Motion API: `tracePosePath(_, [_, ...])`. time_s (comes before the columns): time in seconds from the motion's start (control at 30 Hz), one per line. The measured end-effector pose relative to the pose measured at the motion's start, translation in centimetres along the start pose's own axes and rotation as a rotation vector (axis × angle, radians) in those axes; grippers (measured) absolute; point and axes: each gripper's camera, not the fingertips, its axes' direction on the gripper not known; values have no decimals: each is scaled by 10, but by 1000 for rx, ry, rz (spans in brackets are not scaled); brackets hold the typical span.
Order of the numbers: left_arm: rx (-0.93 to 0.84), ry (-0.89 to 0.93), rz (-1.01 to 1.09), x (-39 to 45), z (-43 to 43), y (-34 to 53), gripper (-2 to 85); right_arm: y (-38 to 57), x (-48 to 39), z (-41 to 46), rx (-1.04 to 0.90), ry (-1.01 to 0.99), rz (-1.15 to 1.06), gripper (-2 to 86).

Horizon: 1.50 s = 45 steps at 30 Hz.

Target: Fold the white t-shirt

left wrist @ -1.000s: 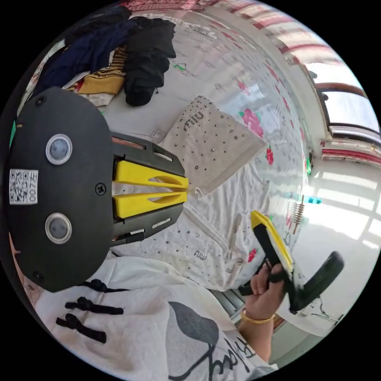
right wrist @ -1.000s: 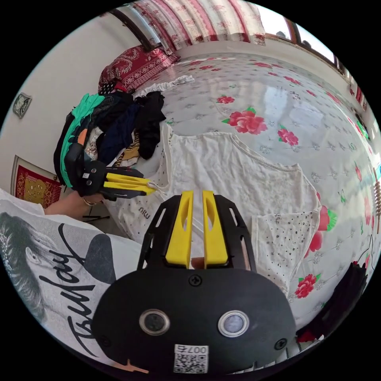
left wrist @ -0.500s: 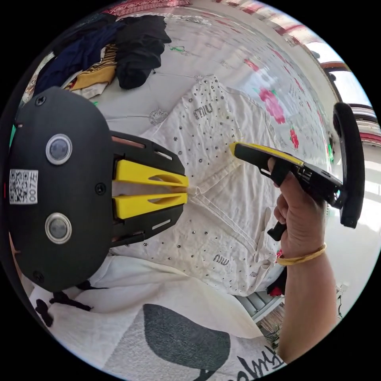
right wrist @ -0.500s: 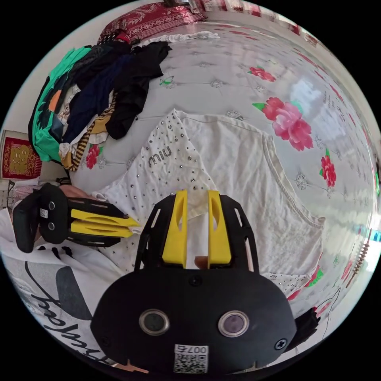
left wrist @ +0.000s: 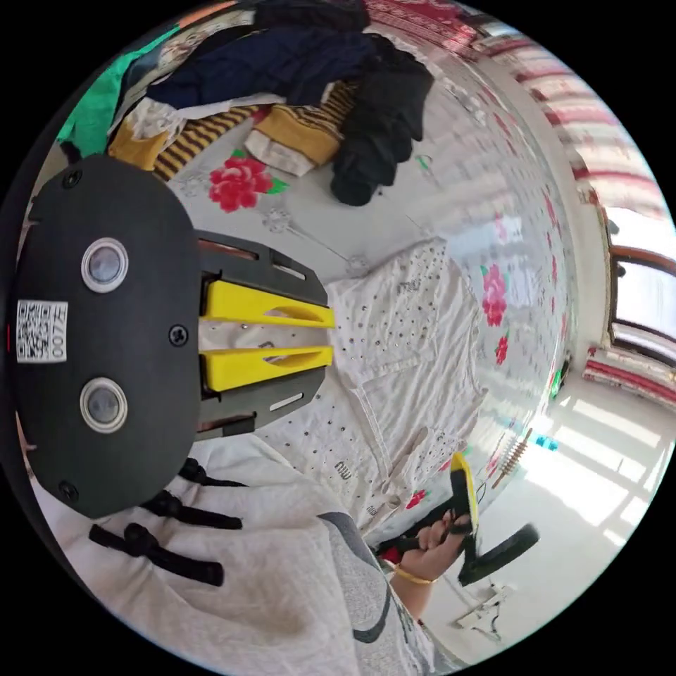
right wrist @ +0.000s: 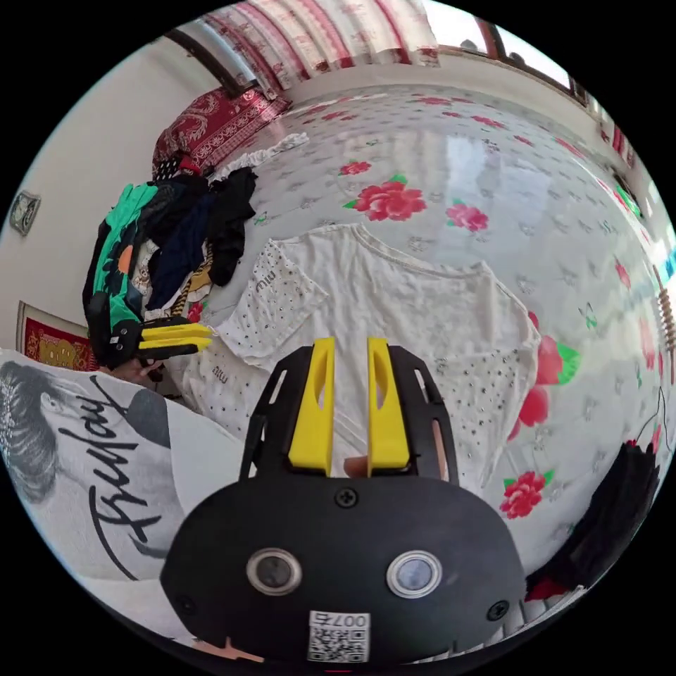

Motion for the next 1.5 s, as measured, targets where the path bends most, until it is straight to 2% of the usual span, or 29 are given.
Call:
tracePosePath(0.13, [-96, -9, -99, -16, 1, 41, 59, 111, 80, -33, -67, 72, 271, 77])
tracePosePath(0.23, [-187, 23, -107, -18, 5, 56, 71, 175, 114, -38, -133, 43, 396, 87])
tracePosePath(0.33, [-196, -56, -81, -16, -3, 62, 82, 207, 129, -31, -179, 38, 412, 95])
tracePosePath(0.43, [-202, -2, -88, -20, -1, 66, 86, 217, 139, -19, -221, 54, 375, 95])
tracePosePath(0.5, [-279, -8, -63, -20, 18, 71, 95, 221, 146, -7, -285, 71, 352, 89])
tracePosePath(0.67, [-307, -124, -27, -21, 25, 70, 53, 223, 161, -7, -365, 129, 293, 41])
tracePosePath(0.77, [-354, -77, 34, -22, 30, 66, 9, 225, 176, -14, -380, 32, 261, 15])
tracePosePath(0.87, [-283, 71, -56, -48, 18, 68, -4, 234, 196, -33, -342, -71, 261, 4])
tracePosePath(1.0, [-134, 241, -200, -93, -19, 88, -8, 261, 234, -84, -136, -295, 343, 0])
tracePosePath(1.13, [-50, 339, -217, -110, -49, 100, -9, 286, 265, -128, 48, -517, 408, -1])
tracePosePath(1.33, [33, 511, -350, -139, -66, 118, -9, 293, 286, -158, 62, -684, 444, -1])
tracePosePath(1.5, [74, 531, -447, -183, -51, 62, -8, 246, 321, -162, 94, -828, 512, 0])
